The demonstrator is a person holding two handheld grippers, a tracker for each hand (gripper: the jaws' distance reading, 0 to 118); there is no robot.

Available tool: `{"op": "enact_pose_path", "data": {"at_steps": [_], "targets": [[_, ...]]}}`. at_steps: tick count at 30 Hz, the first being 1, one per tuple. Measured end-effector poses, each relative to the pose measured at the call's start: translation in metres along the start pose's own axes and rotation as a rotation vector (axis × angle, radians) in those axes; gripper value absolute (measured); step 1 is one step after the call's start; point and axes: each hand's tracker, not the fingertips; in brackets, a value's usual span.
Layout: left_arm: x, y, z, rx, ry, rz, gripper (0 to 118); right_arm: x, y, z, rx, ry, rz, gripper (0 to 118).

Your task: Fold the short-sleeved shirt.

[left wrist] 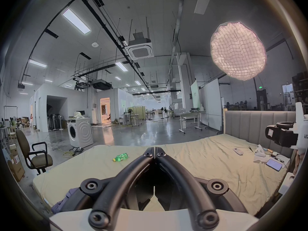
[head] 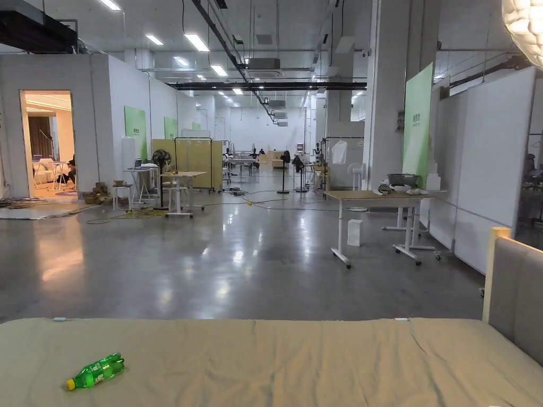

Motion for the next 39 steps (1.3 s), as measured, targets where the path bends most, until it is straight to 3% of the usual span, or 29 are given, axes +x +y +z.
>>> {"op": "enact_pose_path", "data": {"at_steps": [8,10,11,13,16,17,18,20,21,24,25,27,29,30,31,32,33,35,37,38,39], "targets": [[0.006,0.001,-0.003,0.008,0.005,-0.095,0,-0.005,0.002,-0.001,0.006,-0.008,0.064,0],[0.008,0.006,-0.006,0.027,0.015,-0.211,0,-0.007,0.01,-0.002,0.025,-0.024,0.17,0],[0.01,0.008,-0.007,0.038,0.005,-0.3,0,-0.009,0.014,-0.002,0.036,-0.026,0.251,0],[0.017,0.001,-0.01,0.058,-0.039,-0.614,0,-0.017,0.017,-0.002,0.073,-0.003,0.522,0],[0.029,-0.045,-0.011,0.077,-0.036,-1.217,0,-0.038,-0.002,-0.005,0.077,0.016,1.098,0],[0.03,-0.065,-0.008,0.082,-0.069,-1.329,0,-0.044,-0.02,-0.005,0.06,0.017,1.272,0],[0.028,-0.087,-0.002,0.053,-0.161,-1.375,0,-0.05,-0.037,-0.004,-0.023,0.056,1.37,0],[0.025,-0.129,0.011,-0.137,-0.409,-1.469,0,-0.051,-0.075,0.006,-0.12,0.273,1.417,0],[0.022,-0.151,0.018,-0.186,-0.417,-1.514,0,-0.054,-0.097,0.011,-0.158,0.313,1.479,0],[0.014,-0.193,0.035,-0.16,-0.525,-1.677,0,-0.053,-0.169,0.029,-0.205,0.394,1.81,0],[0.013,-0.196,0.038,-0.161,-0.52,-1.698,0,-0.053,-0.18,0.037,-0.167,0.493,1.891,0],[0.011,-0.185,0.037,-0.15,-0.518,-1.657,0,-0.047,-0.186,0.047,-0.183,0.553,1.859,0],[0.011,-0.154,0.029,-0.112,-0.436,-1.515,0,-0.05,-0.171,0.045,-0.156,0.51,1.812,0],[0.012,-0.132,0.021,-0.123,-0.383,-1.396,0,-0.052,-0.154,0.039,-0.125,0.465,1.747,0],[0.012,-0.112,0.014,-0.135,-0.345,-1.257,0,-0.05,-0.13,0.03,-0.127,0.393,1.607,0],[0.011,-0.083,0.005,-0.146,-0.295,-1.042,0,-0.05,-0.101,0.02,-0.152,0.333,1.433,0],[0.005,-0.051,-0.004,-0.143,-0.269,-0.831,0,-0.048,-0.076,0.013,-0.163,0.269,1.193,0],[-0.012,-0.012,-0.013,-0.136,-0.239,-0.394,0,-0.02,-0.026,-0.002,-0.17,0.213,0.566,0],[-0.033,-0.006,-0.018,-0.107,-0.282,0.027,0,0.014,-0.029,0.0,-0.146,0.167,-0.059,0],[-0.04,-0.015,-0.017,-0.1,-0.292,0.188,0,0.022,-0.027,0.01,-0.065,0.015,-0.171,0],[-0.043,-0.023,-0.017,-0.117,-0.296,0.315,0,0.022,-0.031,0.012,-0.03,-0.018,-0.194,0]]}}
